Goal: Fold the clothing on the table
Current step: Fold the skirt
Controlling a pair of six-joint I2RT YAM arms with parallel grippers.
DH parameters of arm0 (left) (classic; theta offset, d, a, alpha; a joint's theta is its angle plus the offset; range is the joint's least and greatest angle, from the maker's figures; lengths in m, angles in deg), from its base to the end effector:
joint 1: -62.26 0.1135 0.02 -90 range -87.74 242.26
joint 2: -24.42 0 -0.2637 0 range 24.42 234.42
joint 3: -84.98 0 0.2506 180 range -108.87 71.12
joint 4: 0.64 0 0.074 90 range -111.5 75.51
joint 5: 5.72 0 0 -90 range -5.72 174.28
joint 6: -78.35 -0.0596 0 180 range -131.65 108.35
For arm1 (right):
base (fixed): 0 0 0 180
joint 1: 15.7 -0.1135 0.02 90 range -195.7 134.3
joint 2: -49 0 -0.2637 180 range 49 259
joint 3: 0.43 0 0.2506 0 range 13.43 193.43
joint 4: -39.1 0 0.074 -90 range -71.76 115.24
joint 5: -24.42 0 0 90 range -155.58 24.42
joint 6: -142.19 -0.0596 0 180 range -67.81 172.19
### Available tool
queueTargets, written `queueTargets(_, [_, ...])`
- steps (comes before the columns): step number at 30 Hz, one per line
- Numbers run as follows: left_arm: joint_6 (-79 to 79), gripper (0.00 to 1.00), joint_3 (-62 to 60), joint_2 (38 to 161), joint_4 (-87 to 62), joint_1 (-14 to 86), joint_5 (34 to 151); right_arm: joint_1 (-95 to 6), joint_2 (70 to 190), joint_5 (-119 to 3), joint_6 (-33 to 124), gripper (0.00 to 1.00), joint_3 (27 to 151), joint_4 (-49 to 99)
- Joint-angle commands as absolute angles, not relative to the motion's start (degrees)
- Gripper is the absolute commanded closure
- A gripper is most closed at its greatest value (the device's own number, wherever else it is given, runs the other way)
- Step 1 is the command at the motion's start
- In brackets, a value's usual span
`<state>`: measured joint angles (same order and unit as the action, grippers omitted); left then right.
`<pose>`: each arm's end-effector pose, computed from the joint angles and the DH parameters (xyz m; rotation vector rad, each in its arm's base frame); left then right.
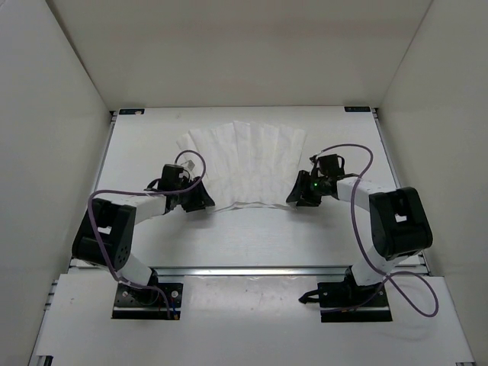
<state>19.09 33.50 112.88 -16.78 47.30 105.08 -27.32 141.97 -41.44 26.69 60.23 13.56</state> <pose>0.2756 -0.0956 0.1226 -0.1978 2.5776 -0.7705 0.3024 0.0871 0.1342 0.1573 2.6373 0.7764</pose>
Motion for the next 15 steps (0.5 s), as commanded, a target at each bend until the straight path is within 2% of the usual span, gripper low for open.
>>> queueTargets(1, [19.6, 0.61, 32.7, 114.7, -16.7, 46.2, 105.7, -27.7, 144.4, -44.2, 26.5, 0.66, 60.4, 15.1])
queueTargets(2, [20.7, 0.77, 33.2, 115.2, -15.1, 46.6, 106.7, -27.6, 144.6, -43.6, 26.4, 0.75, 60.4, 15.5])
queueTargets(3, [21.1, 0.85, 34.5, 115.3, -12.1, 47.0, 108.5, -27.4, 144.9, -43.2, 26.6, 0.93, 60.4, 15.4])
queueTargets(4, [22.4, 1.00, 34.8, 115.0, -10.8, 47.5, 110.2, -27.7, 145.2, -42.9, 26.6, 1.00, 60.6, 15.1])
queueTargets(8, [21.5, 1.00, 35.3, 112.9, -12.3, 48.2, 110.8, -26.9, 141.1, -41.9, 27.2, 1.00, 61.4, 10.6])
queueTargets(15, [16.7, 1.00, 33.0, 96.9, -28.8, 46.7, 106.9, -27.3, 125.6, -40.9, 30.4, 1.00, 63.2, -2.3])
